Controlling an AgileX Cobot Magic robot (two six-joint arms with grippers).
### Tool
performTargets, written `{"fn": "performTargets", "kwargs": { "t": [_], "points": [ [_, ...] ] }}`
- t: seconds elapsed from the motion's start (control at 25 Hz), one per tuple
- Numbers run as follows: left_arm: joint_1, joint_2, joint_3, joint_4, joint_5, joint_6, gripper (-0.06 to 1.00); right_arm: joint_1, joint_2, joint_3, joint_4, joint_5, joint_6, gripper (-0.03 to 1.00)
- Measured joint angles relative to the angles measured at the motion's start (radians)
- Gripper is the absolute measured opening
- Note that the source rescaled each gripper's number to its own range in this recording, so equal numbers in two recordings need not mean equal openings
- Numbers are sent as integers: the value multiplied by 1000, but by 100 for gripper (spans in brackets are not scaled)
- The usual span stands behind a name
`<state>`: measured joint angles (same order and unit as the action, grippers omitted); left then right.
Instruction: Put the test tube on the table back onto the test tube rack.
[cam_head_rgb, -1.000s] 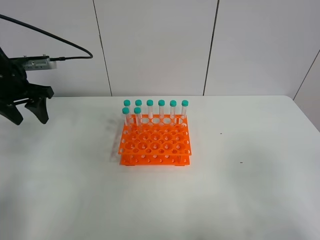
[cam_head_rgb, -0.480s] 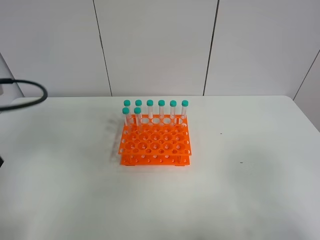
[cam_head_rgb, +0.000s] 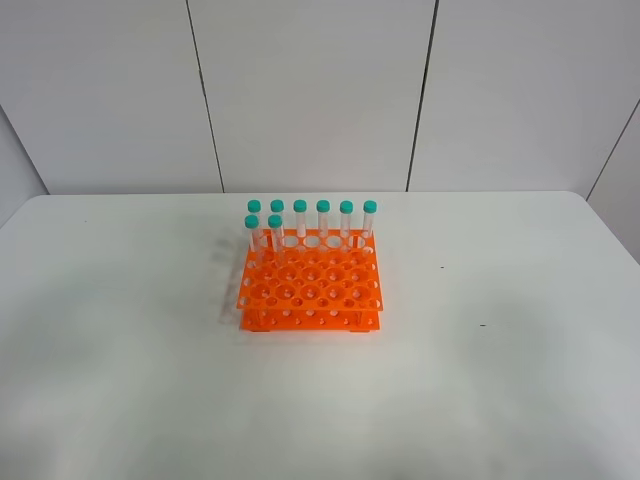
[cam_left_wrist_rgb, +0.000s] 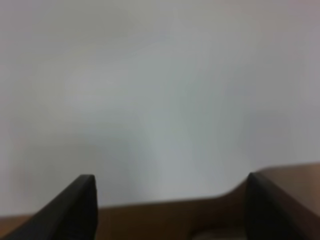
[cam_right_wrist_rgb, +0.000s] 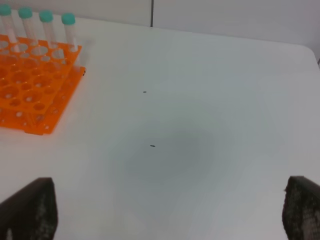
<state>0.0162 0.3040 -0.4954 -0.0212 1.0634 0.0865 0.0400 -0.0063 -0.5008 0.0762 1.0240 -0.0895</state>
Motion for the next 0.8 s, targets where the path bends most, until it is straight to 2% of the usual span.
{"fn": "performTargets", "kwargs": {
  "t": [0.4,0.64,0.8],
  "points": [
    [-1,-43,0,0,-5,0,86,0,0,0,1,0,0,100],
    [-78,-43,0,-1,-6,0,86,0,0,0,1,0,0,100],
    [-78,-43,0,-9,-6,0,86,0,0,0,1,0,0,100]
  ]
}}
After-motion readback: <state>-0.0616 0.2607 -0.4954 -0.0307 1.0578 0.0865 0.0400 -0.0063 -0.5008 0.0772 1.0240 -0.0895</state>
